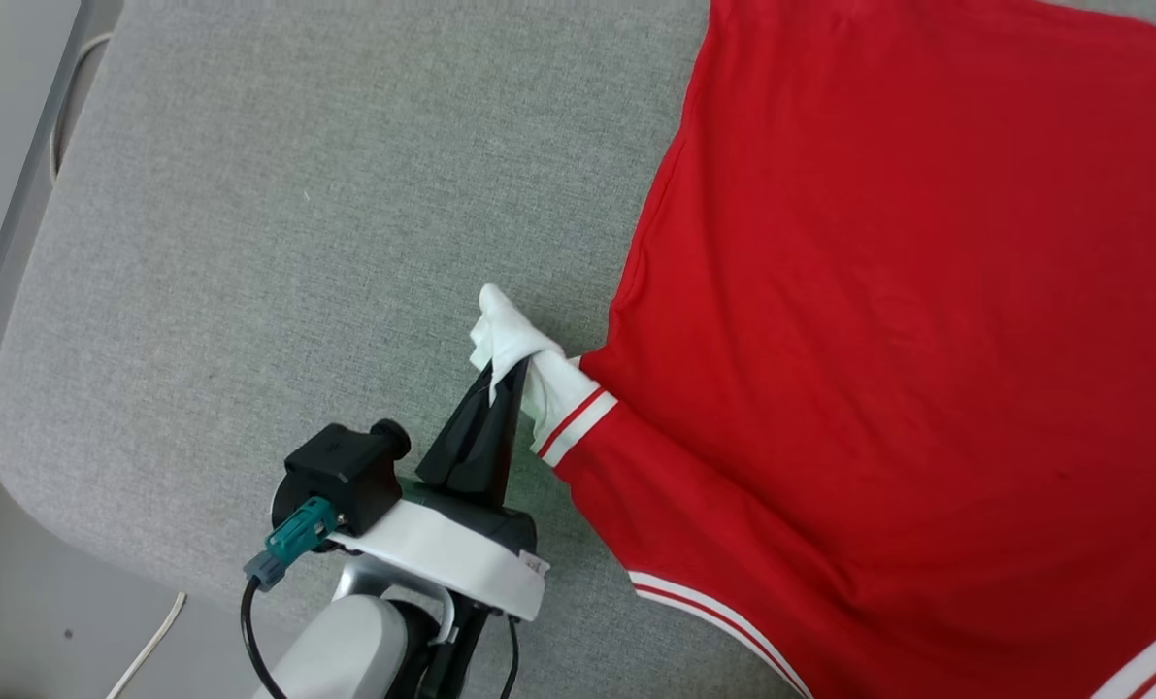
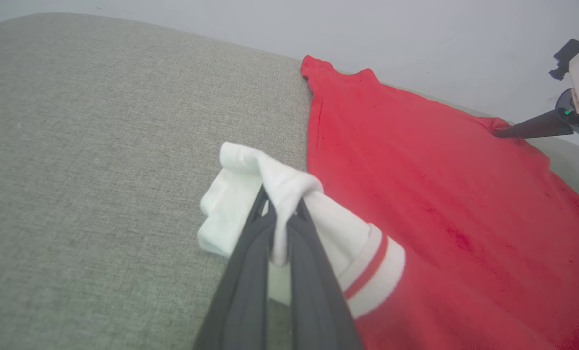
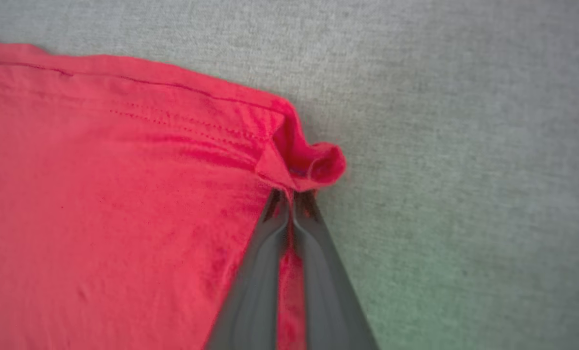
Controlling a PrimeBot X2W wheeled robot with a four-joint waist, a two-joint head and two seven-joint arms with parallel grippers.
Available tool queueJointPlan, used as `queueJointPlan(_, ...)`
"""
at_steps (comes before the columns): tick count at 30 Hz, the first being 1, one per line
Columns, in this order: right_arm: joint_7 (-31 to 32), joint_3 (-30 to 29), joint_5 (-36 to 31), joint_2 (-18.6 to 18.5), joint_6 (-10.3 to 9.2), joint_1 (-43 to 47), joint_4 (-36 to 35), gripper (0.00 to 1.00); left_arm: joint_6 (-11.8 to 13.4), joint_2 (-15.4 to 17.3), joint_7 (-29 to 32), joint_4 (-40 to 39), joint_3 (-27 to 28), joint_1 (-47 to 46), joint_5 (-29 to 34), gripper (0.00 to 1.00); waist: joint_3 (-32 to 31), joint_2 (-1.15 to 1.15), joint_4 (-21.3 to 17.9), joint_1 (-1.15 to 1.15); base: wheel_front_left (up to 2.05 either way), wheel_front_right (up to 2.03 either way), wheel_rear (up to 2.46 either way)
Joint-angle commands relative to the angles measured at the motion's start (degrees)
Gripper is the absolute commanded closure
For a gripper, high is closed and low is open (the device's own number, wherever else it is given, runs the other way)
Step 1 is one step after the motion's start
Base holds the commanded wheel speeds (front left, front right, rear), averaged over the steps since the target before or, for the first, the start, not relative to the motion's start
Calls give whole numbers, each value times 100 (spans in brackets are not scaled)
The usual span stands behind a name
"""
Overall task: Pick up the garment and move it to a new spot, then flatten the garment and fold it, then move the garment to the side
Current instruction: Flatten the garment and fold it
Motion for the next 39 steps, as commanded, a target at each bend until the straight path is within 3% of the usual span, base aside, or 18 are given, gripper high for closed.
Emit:
queueJointPlan(1, 32, 1, 72, 3, -5, 300, 58, 100, 48, 50, 33, 34, 33, 85, -10, 100, -125, 0, -67, 0, 0, 0, 0)
queueJointPlan(8, -311, 121, 462, -208, -6, 884, -575, 100, 195, 218, 168, 242, 196, 351, -183, 100, -641, 0, -480, 0, 0, 0, 0)
queueJointPlan(17, -802, -81, 931, 50, -6, 2770, -1750, 100, 415, 513, 368, 446, 514, 805, -439, 100, -1293, 0, -1209, 0, 0, 0, 0)
queueJointPlan(28, -1206, -656, 1282, 903, -6, 5217, -3005, 100, 642, 865, 593, 530, 837, 1353, -717, 100, -1882, 0, -1888, 0, 0, 0, 0)
queueJointPlan(39, -1458, -1004, 1400, 1825, -6, 6798, -3182, 100, 704, 1012, 829, 658, 893, 1702, -923, 100, -2255, 0, -2254, 0, 0, 0, 0)
